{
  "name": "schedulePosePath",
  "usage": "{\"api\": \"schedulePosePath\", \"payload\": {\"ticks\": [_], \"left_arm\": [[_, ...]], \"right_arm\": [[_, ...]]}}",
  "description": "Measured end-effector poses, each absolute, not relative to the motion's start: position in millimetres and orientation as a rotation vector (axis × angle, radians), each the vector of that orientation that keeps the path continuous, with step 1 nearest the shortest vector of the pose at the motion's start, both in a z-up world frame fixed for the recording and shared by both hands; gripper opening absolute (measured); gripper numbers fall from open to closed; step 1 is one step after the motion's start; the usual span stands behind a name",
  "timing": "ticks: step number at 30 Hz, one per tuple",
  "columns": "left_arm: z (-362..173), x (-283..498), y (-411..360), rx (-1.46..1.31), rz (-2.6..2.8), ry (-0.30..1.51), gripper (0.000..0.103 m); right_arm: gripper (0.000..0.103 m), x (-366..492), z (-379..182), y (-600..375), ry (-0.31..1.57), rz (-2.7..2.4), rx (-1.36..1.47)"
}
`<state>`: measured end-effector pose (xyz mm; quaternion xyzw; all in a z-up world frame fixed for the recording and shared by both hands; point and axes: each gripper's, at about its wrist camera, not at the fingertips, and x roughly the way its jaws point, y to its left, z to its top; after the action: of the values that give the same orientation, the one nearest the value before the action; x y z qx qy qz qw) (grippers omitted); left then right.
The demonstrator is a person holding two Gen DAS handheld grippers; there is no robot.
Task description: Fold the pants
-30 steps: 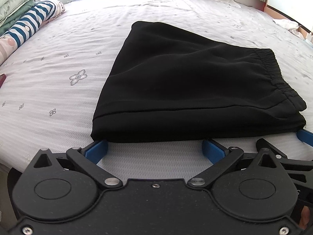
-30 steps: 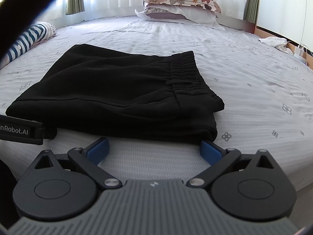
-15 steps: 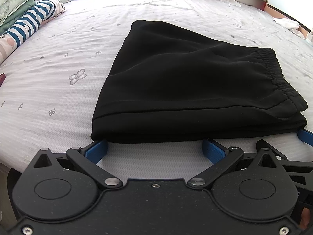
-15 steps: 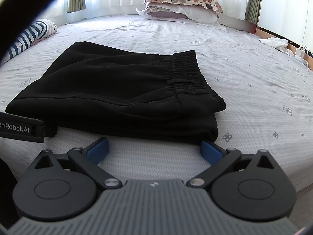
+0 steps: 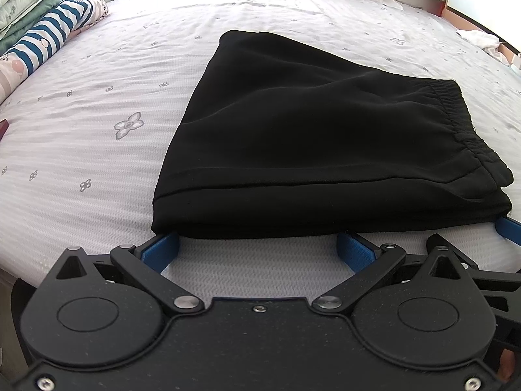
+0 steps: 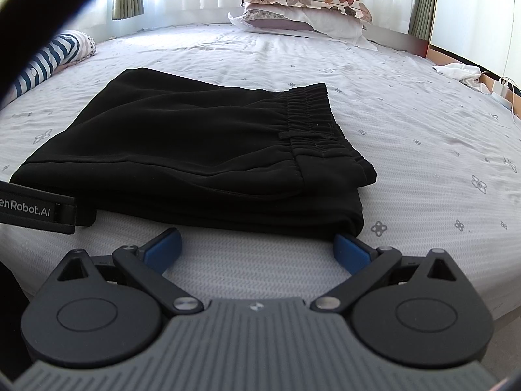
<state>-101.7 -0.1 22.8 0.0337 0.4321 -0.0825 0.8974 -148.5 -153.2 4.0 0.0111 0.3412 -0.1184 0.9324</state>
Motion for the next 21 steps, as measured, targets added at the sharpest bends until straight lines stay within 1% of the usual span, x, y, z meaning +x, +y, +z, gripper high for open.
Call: {"api": "schedulePosePath", "payload": {"ticks": [21], "left_arm": [[22.0,-102.9,-0.3,0.074,-0.168,0.889,0.103]], "right_arm": [[0.103,-148.4,4.1,-152.7,0.698,-0.243,0.023]]}}
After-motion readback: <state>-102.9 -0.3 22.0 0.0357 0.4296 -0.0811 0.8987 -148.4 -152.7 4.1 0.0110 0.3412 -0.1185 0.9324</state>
